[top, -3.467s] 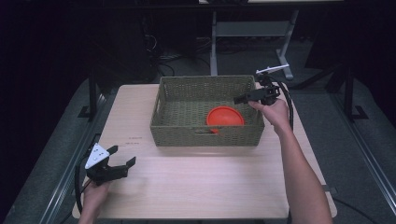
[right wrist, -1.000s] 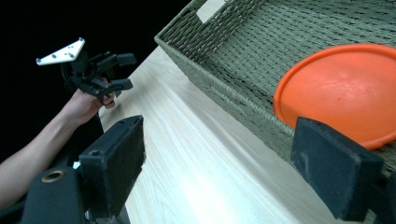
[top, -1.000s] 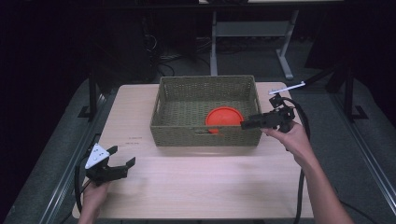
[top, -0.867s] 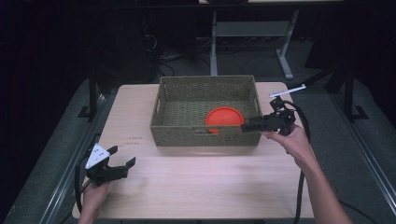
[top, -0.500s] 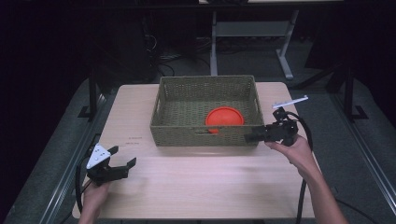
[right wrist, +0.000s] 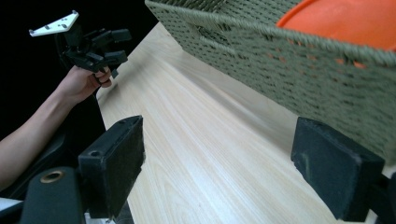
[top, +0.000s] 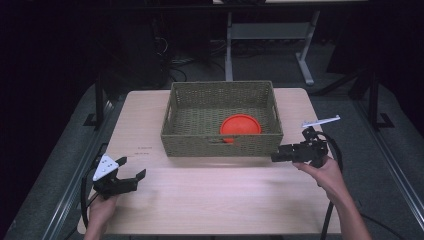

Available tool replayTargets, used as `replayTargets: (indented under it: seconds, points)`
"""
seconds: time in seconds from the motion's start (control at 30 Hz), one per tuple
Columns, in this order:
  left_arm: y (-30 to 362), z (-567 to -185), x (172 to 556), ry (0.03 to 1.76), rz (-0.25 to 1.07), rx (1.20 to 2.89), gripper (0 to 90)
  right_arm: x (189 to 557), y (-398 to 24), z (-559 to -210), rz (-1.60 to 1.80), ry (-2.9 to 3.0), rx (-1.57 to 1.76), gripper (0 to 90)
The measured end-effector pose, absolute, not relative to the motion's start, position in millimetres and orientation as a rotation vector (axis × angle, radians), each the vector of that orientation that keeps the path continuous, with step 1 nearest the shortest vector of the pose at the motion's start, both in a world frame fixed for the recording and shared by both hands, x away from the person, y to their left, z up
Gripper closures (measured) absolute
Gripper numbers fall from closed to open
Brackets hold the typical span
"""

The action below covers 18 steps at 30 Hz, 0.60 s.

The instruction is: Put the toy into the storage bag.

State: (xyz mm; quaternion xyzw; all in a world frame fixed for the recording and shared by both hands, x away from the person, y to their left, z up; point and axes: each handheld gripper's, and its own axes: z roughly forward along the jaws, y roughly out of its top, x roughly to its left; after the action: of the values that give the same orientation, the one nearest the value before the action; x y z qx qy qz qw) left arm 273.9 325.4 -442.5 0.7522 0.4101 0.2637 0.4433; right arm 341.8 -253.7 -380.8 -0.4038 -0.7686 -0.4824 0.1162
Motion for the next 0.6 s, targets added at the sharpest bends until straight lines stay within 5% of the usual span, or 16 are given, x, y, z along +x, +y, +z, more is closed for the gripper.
replayTargets:
  seconds: [0.6]
  points:
    - [324.6,-442.8,273.3,1.018,0.645,1.878,12.9,316.2,-279.6,-413.7,-1.415,-2.2,-1.269,16.6]
